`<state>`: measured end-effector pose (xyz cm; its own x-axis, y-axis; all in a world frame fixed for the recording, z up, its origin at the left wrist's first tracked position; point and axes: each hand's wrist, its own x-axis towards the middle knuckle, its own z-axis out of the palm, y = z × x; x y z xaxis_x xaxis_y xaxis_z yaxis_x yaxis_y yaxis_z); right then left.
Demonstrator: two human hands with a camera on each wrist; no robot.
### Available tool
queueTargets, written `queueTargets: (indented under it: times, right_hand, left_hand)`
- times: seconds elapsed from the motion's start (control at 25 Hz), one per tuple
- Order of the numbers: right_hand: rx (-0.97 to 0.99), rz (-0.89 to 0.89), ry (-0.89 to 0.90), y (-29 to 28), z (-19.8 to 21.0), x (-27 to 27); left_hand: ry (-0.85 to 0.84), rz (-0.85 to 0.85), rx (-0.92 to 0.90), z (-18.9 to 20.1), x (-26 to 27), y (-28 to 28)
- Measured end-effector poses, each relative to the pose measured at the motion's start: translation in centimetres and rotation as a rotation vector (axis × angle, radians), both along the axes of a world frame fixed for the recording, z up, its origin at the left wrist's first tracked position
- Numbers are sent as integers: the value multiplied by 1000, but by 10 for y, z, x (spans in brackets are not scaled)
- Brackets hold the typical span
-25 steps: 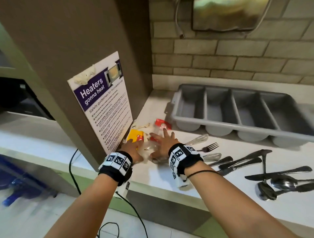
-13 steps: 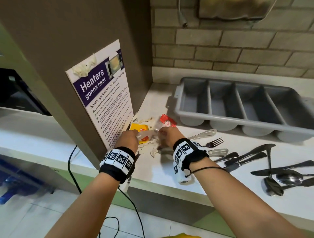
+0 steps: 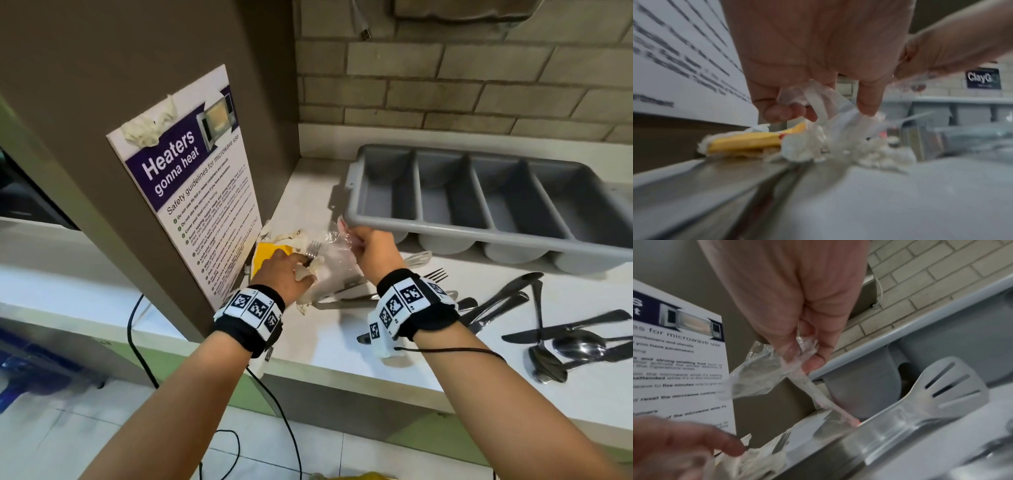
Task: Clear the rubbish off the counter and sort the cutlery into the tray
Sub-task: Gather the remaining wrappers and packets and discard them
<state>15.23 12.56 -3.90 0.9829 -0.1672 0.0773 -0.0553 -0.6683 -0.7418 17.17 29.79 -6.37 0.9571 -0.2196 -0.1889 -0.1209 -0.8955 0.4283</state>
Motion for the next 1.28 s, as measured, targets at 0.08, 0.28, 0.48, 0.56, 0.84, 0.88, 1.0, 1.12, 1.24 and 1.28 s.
queueTargets:
  times: [0.08,0.28,0.48,0.56,0.84,0.88,1.0,1.12,1.24,1.28]
  right_hand:
    - [28,-16,-34,-9,4,-7]
    - [-6,4,-54,-20,20,-31]
    - [-15,-15,-36,-18,20,-38]
    - [-5,-14,-33,-20,19,-41]
    - [-18,-29,-39,-34,26,-51]
    - [-10,-28,-45,-36,27,-51]
    - [15,-24,-40,-39,31,-48]
    - [5,-21,-20,-36,34,-45]
    - [9,13,-37,-32,32,-40]
    - [1,19,-35,-32,29,-38]
  left_hand:
    - [36,-83,117,-6,1,-9]
    - [30,-62,221,-6,7,-21]
    - [-27,-31,214,-4,5,-27]
    - [-36,13,166,-2,3,-27]
    - [-131,157,-160,53,-2,-30]
    - [-139,201,-204,62,6,-30]
    - [-179,249,-175,79,40,-35]
    - [-50,179,51,60,79,-39]
    - [152,111,352,26,109,-40]
    - [150,74,439,21,111,-39]
